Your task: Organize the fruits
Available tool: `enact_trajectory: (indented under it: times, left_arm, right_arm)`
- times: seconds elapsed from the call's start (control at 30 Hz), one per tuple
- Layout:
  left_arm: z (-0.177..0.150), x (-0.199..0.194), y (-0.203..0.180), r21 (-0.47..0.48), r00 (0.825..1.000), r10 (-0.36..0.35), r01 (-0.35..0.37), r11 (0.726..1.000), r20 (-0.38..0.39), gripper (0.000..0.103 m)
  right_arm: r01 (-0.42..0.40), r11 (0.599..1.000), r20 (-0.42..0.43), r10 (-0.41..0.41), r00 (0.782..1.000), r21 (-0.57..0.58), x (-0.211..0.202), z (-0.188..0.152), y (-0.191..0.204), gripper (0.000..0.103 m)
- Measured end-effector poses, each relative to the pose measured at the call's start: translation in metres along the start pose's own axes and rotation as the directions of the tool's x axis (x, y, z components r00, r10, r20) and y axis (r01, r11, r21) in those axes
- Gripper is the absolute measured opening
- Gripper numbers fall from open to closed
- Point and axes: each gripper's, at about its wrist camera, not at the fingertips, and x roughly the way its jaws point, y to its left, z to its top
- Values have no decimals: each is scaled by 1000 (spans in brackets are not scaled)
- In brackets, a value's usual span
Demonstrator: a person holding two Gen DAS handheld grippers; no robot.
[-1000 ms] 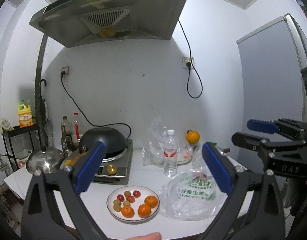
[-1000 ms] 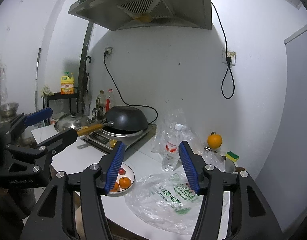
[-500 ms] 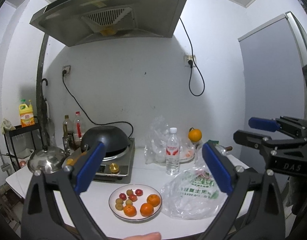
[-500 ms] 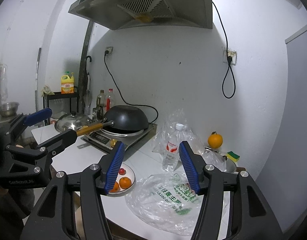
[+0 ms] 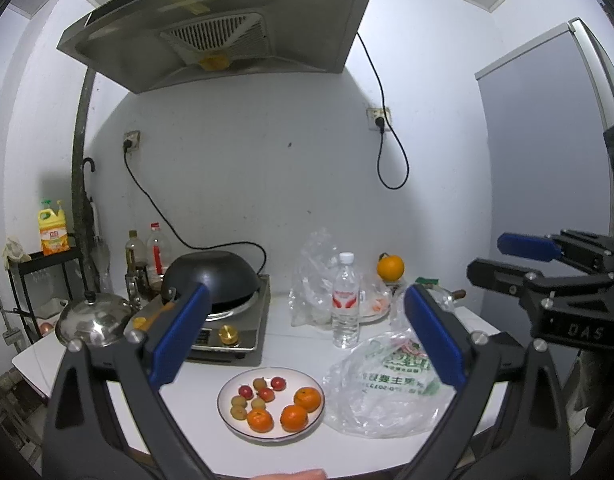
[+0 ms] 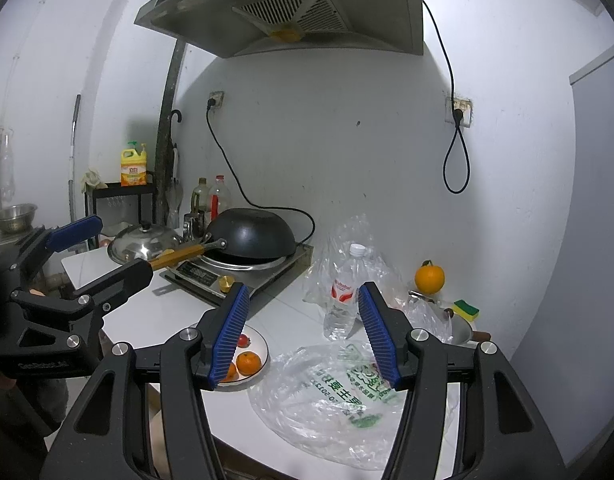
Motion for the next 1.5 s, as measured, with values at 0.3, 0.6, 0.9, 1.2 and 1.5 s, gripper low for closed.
enact_trajectory:
  times: [0.3,0.6,0.9,1.2,1.5]
  left_arm:
    - [0,4,0,-2,1000,-15,15,1000,-6,98]
    - [-1,4,-2,-6,1000,-19,19,1000,-9,98]
    - [-1,6,-4,5,1000,-22,22,1000,-6,98]
    - [0,5,-5,13,1000,-26,26,1000,-7,98]
    - [0,6,-6,11,1000,-27,27,1000,-6,98]
  right_arm:
    - [2,1000,-3,-2,1000,2,0,0,-1,60]
    - [1,1000,-4,-1,1000,3,1,-1,-1,60]
    - [6,1000,-6,-6,1000,7,1,-3,-4,60]
    - [6,1000,-7,-6,1000,7,1,-3,-5,60]
    - [6,1000,-7,-6,1000,7,1,-3,-5,60]
